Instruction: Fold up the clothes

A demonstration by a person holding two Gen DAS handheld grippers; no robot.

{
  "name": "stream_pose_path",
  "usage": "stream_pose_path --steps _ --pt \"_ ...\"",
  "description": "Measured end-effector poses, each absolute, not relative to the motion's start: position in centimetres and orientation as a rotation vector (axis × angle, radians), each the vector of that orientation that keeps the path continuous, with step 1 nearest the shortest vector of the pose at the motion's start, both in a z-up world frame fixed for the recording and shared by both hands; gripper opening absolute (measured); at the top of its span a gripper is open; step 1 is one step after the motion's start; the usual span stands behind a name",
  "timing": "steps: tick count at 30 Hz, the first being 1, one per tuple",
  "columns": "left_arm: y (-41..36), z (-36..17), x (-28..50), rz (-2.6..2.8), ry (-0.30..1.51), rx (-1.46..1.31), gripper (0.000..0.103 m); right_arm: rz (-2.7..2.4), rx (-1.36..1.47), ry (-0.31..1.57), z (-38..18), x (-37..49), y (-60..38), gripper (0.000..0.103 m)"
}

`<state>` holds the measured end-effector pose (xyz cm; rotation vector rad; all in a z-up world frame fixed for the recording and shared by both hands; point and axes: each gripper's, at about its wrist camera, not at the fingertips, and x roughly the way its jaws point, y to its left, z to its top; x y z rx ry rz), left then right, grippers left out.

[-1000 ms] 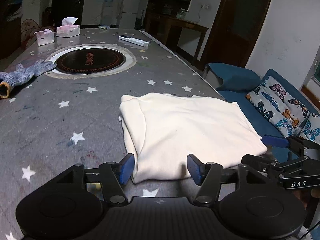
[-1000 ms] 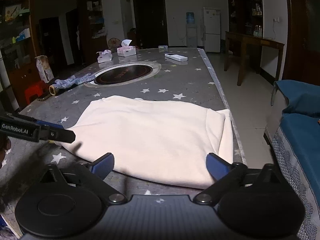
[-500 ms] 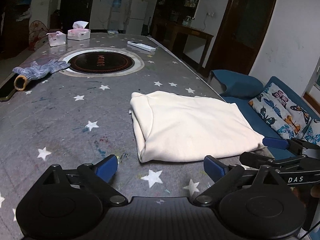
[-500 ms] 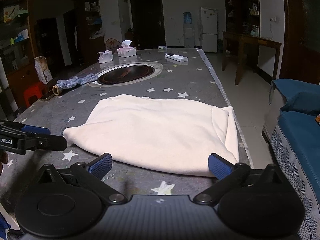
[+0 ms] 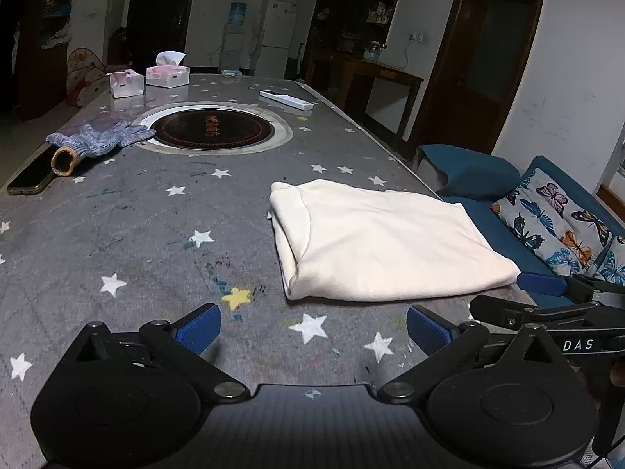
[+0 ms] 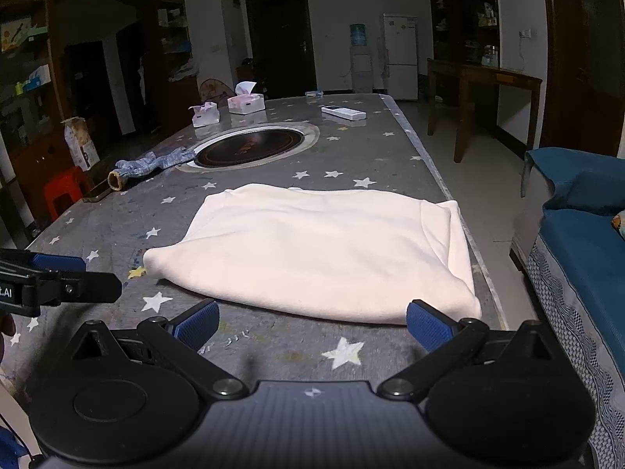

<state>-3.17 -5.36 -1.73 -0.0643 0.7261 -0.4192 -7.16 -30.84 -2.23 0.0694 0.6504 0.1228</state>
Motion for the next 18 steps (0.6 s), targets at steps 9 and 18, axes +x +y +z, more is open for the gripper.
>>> stream_pose_path --steps 9,18 --pt "-5.7 -1.3 -4.8 -0.401 0.725 -0.040 0.103 0.084 0.097 0.651 -1.9 -8.7 -30.7 0.103" --pt "-6.1 -1.3 -5.8 -0.386 0.736 -0.041 0.103 0.047 0.124 0.643 -1.8 -10.2 -30.6 0.103"
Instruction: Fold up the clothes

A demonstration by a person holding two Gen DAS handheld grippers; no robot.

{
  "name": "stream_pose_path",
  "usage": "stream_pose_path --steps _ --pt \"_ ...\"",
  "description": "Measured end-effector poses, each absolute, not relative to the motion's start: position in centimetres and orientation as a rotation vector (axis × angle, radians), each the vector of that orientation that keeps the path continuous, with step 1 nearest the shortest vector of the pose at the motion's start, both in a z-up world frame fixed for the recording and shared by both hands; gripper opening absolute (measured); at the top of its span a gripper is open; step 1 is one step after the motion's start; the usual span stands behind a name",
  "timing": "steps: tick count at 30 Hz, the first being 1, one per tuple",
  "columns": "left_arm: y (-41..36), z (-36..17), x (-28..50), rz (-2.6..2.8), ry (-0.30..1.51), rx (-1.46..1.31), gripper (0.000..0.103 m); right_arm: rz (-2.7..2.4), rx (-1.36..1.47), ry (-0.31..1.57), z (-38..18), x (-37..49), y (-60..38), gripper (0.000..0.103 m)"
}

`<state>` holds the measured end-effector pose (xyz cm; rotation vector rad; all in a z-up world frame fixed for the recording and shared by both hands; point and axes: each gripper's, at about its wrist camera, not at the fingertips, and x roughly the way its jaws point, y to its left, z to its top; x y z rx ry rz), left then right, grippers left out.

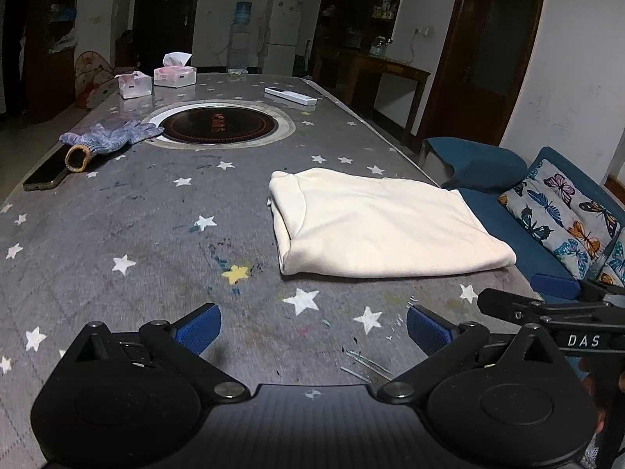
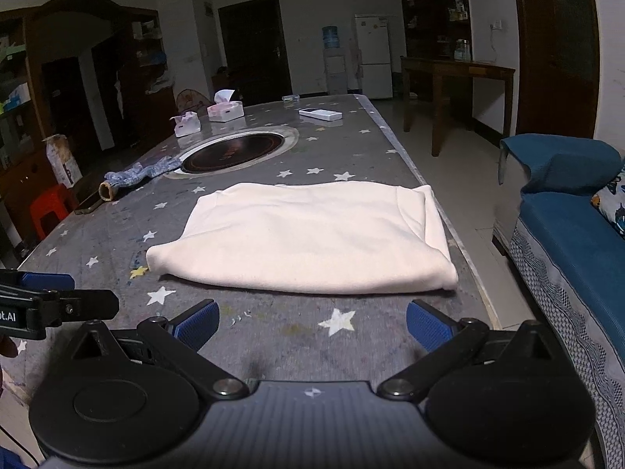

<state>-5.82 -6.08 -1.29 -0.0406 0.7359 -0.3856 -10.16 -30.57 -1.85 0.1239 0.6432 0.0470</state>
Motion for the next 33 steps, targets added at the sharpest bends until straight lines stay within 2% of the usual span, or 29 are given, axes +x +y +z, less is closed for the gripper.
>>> stream_pose_path --steps 33 --pt "-6.9 -1.4 -8.6 -0.362 0.735 0.036 0.103 0.031 0.150 0.630 -1.9 -12.7 -30.0 0.103"
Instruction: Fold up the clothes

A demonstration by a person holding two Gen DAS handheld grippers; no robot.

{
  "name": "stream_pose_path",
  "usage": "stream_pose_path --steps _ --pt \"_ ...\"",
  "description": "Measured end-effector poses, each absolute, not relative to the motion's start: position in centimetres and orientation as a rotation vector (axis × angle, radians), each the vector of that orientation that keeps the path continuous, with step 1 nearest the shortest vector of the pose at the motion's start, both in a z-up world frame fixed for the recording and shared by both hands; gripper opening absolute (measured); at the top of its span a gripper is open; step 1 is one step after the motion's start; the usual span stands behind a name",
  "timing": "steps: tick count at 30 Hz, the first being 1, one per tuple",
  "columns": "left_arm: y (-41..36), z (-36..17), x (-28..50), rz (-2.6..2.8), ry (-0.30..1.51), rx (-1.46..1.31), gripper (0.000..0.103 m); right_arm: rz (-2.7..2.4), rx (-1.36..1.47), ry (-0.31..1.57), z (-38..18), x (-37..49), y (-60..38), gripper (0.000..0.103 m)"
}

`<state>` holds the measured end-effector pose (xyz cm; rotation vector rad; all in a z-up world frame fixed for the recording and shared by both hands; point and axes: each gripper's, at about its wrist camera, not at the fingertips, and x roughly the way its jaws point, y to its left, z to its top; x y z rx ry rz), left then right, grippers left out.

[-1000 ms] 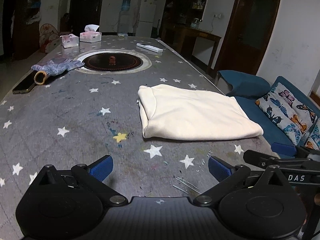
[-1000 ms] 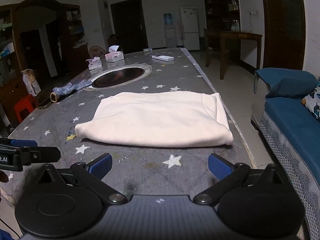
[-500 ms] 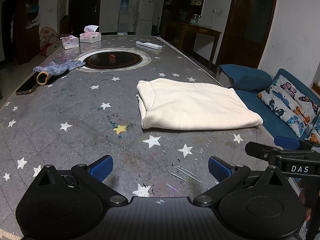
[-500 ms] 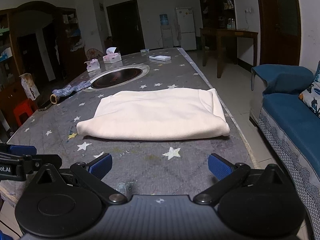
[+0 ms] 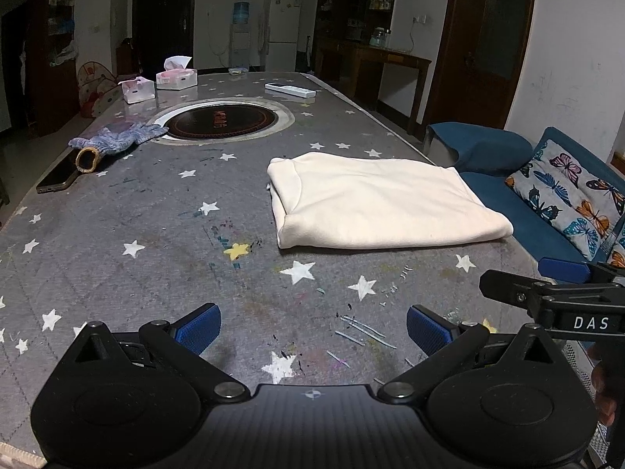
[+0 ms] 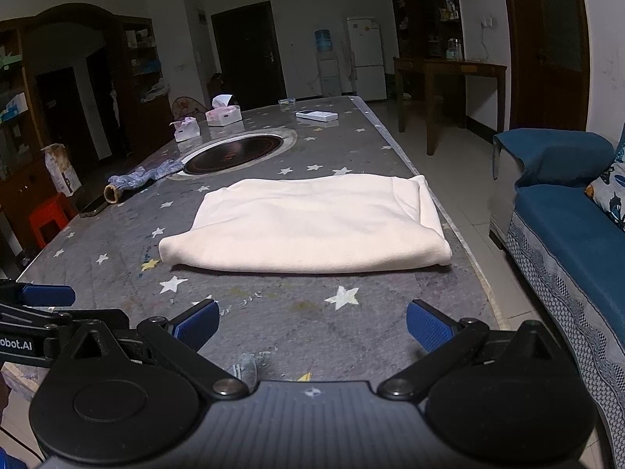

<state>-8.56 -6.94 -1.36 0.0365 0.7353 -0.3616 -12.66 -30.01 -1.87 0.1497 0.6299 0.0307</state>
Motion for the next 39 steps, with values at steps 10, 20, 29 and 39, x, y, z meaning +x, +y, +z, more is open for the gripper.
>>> stream_pose_path --steps 10,20,29,39 --pt "-7.1 -1.3 -8.6 -0.362 0.734 0.048 0.103 0.032 0.144 0.627 -1.8 -12.7 -29.8 0.103" --pt "-7.5 -1.5 -7.7 -0.364 0.746 0.056 0.103 0.029 0.149 0.639 -2.0 -12.1 -29.9 0.103" --pt "-7.8 -1.7 -6.9 -0.364 0.761 0.060 0.103 0.033 0.147 0.649 -2.1 -11.5 -30.1 0.103" --pt "-8.1 -1.7 -5.6 -0.366 0.772 0.060 0.103 0.034 0.144 0.665 -2.3 -10.4 -30.2 0.103"
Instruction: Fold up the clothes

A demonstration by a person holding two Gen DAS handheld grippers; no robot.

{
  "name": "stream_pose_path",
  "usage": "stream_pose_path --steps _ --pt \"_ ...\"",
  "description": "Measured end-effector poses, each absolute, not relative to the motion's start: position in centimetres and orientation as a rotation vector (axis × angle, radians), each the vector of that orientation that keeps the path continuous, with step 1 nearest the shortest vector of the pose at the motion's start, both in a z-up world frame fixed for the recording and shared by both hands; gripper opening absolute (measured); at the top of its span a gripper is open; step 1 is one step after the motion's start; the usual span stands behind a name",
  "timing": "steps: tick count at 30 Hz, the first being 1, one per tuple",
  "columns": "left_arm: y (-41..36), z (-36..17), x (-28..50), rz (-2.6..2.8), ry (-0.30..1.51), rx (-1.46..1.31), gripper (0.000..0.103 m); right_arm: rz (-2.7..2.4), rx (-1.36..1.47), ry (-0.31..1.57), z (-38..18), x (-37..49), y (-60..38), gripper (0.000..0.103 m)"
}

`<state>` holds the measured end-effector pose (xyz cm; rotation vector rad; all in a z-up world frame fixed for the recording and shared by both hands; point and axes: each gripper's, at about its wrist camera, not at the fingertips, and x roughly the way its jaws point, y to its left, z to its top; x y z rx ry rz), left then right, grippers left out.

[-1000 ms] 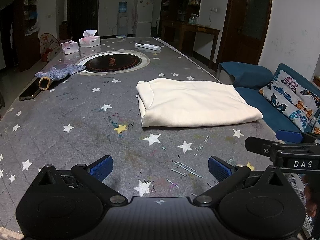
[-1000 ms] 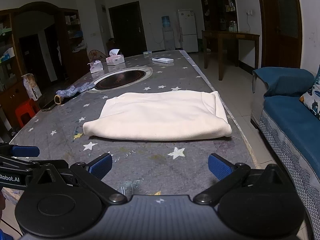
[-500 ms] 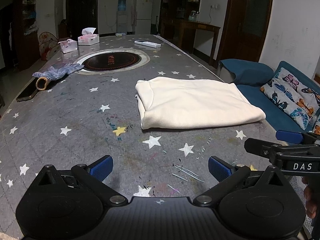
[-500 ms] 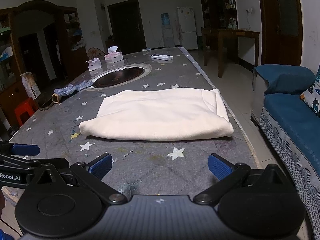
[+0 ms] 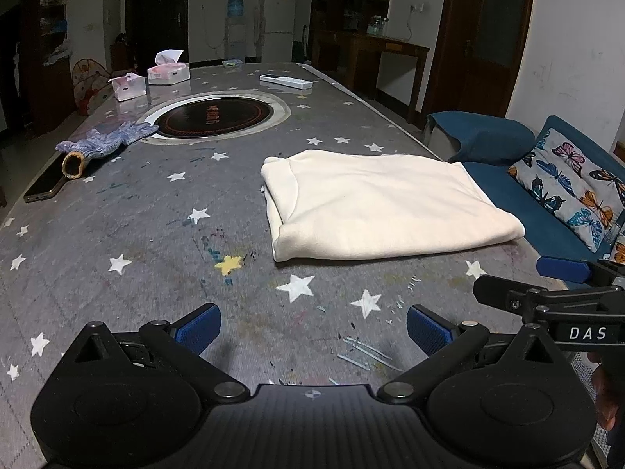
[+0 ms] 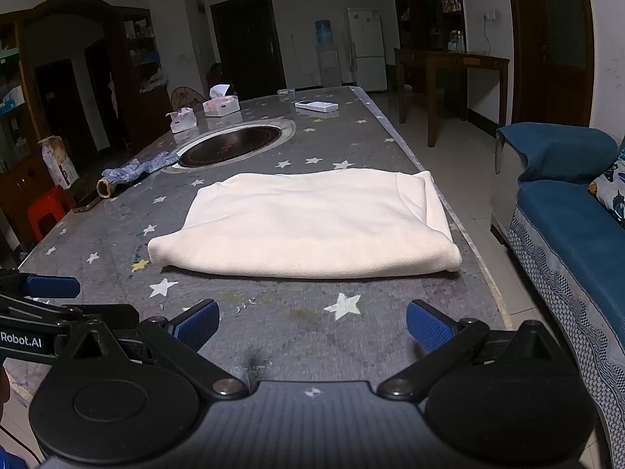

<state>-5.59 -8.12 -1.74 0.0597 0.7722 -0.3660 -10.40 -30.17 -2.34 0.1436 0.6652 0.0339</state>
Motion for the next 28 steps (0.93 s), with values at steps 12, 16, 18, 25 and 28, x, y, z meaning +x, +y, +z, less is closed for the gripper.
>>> stream_pose_path --steps 12,16,18,25,28 --pt "-8.4 -2.3 -3.6 -0.358 0.800 0.058 0.103 0.041 0.131 0.695 -3.1 -8.4 -30.1 0.103" --pt "-8.5 -2.5 -3.1 -0.358 0.807 0.056 0.103 0.040 0.131 0.704 -3.3 -7.8 -30.2 0.103" --pt "-8.6 -2.5 -3.0 -0.357 0.808 0.060 0.103 0.042 0.131 0.706 -3.4 -7.7 -30.2 0.103" --pt "-8.6 -2.8 -2.4 -0.349 0.815 0.050 0.103 0.044 0.130 0.717 -3.7 -6.9 -30.2 0.103" --pt "-8.6 -2.9 -2.1 -0.356 0.819 0.050 0.103 0.044 0.128 0.718 -3.7 -6.7 -30.1 0.103"
